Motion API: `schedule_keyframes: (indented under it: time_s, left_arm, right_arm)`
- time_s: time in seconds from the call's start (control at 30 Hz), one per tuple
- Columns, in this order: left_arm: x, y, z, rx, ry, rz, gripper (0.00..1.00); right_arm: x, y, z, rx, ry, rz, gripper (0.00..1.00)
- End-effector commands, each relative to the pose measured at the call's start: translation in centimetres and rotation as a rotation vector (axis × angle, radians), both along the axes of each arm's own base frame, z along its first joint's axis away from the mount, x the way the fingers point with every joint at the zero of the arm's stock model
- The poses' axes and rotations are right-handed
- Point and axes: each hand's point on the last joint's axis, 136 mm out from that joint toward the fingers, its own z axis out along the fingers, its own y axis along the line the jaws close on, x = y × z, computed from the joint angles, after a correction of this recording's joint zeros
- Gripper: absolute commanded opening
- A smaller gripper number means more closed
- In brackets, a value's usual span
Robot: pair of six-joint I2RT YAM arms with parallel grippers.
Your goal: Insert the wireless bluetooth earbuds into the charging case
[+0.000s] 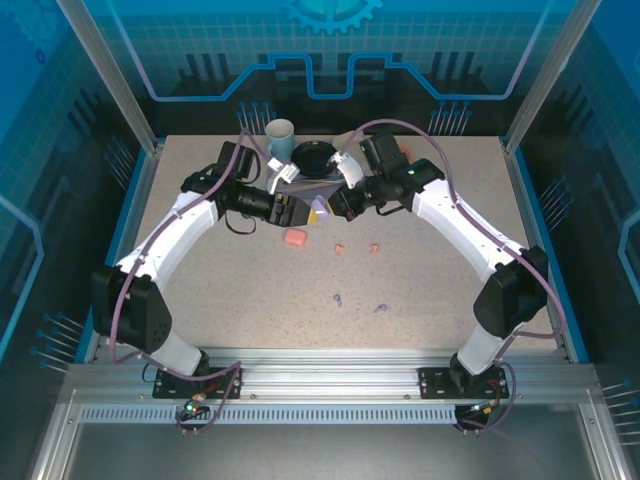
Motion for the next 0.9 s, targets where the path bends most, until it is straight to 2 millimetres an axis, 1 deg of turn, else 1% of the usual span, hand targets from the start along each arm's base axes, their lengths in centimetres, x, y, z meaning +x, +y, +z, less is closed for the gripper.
schedule_keyframes:
  time_s: [0.0,0.1,0.37,0.6,0.87]
  left_arm:
    - [-0.3,-0.2,0.7,-0.021,0.006,-0.057,0.8]
    - [-0.3,-0.4,0.8,-0.027,0.017,-0.081,0.77]
    - [-0.6,-0.6,-0.1,-0.032,0.071,-0.124,0.67]
    - [-0.3,-0.7,-0.9,-0.033,0.102,-0.127,0.64]
    - [0.3,-1.0,-1.3,-0.042,0.122,-0.136,0.59]
  right_arm:
    - [-0.9,0.9,-0.2,-0.033,-0.005,0.053,0.0]
    - [-1.1,0.9,-0.6,-0.057,-0.006,0.066,0.0]
    - [-0.9,0.5,-0.7,-0.111,-0.04,0.068,0.0]
    - [-1.0,0.9,-0.5,-0.128,-0.054,0.089,0.0]
    - [-1.2,1.0,-1.0,-0.166,-0.057,0.105,0.0]
